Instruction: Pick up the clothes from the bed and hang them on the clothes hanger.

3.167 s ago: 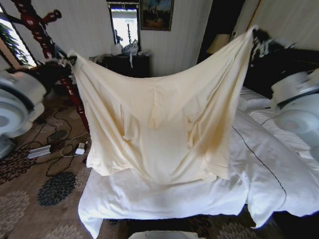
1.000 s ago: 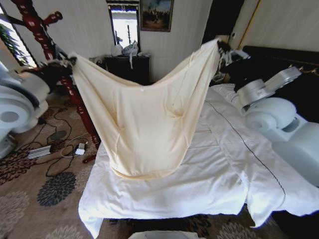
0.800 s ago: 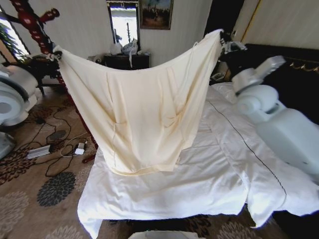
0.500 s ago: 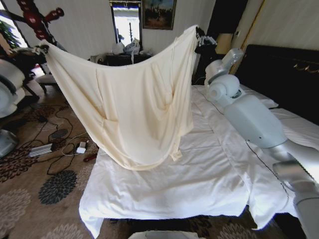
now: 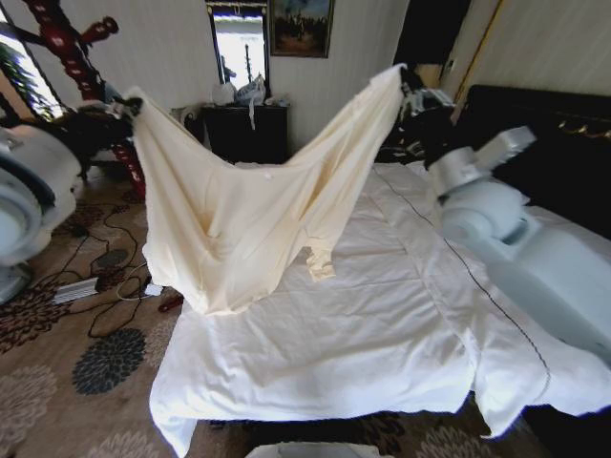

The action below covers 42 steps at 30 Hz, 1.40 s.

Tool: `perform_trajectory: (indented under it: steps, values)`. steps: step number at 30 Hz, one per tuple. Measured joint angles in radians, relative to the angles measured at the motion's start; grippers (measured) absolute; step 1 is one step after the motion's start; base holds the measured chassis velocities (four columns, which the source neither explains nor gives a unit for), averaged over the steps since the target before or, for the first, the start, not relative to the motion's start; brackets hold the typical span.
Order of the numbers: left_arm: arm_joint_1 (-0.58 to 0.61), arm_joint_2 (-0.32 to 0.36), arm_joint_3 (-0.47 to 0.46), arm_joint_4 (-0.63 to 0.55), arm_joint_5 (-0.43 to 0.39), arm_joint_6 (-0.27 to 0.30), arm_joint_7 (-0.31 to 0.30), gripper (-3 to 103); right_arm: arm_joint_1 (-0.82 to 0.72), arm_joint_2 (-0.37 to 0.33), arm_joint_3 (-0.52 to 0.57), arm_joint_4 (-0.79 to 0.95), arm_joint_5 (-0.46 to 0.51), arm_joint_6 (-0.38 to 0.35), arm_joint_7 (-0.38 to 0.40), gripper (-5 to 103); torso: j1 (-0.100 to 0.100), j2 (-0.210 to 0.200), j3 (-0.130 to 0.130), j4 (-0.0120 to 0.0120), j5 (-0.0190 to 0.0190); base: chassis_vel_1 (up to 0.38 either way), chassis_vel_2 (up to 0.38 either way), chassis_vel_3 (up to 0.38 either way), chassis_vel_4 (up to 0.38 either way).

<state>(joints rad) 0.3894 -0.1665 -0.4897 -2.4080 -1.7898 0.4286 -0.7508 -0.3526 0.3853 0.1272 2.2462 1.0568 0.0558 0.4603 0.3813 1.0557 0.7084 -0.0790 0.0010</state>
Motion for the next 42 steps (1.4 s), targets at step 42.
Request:
perform_trajectory:
  steps: [42]
  values:
    - [-0.074, -0.905, 0.552, 0.911, 0.513, 0.220, -0.109, 2, 0.051, 0.690, -0.413, -1.078, -0.528, 0.052, -0.186, 0, 0.001, 0.000, 0.000, 0.0008, -0.0009, 0.000, 0.000, 0.000, 0.000]
